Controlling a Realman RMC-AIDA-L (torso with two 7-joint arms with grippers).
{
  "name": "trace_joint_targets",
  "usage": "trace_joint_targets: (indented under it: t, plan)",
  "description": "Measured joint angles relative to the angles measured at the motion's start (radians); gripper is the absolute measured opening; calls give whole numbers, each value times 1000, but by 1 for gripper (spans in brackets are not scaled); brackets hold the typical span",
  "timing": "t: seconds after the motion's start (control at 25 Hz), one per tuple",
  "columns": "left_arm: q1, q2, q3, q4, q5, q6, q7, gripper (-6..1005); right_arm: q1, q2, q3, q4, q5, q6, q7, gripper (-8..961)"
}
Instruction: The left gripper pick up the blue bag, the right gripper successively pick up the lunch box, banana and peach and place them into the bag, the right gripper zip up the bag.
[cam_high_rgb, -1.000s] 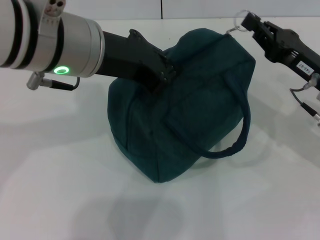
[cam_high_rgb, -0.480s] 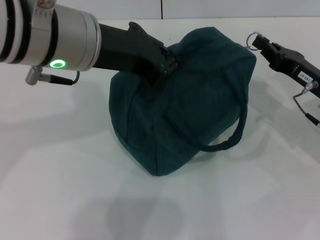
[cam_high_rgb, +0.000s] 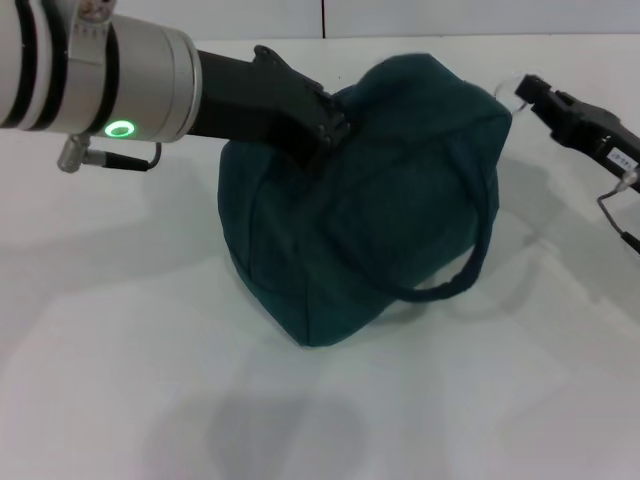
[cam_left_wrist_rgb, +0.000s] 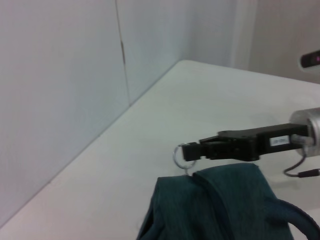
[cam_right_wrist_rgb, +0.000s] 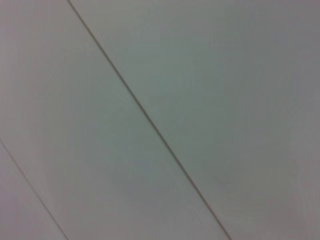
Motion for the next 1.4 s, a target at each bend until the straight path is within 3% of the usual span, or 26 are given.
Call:
trace_joint_targets:
  t: [0.12,0.6,0.76,0.84,0.96,1.12,1.28,1.4]
  plan:
    - [13,0,3,-5,-4,-37,19,41,-26,-2,21,-1,7,-29,-2,29]
    - [45,-1,-3,-78,-81,-183,62,110,-168,-35,115,-3,7,-136,-10,489]
    - [75,0,-12,-84,-155,-234,90,141,-180,-47,115,-4,4,-167,-10,655]
    - [96,0,-31,-92,-233,-250,135,214,-180,-53,115,-4,0,-182,-11,694]
    - [128,0,-72,-147,-421,-272,272,323,-180,-71,110,-4,-2,-245,-27,752]
    - [148,2,-143,-286,-673,-252,514,496,-182,-108,109,-9,-46,-444,-112,829]
    - [165,3,-225,-445,-803,-157,767,630,-198,-146,112,-59,-159,-627,-224,874]
    - [180,5,-314,-596,-904,-3,956,695,-227,-161,113,-123,-249,-704,-312,874]
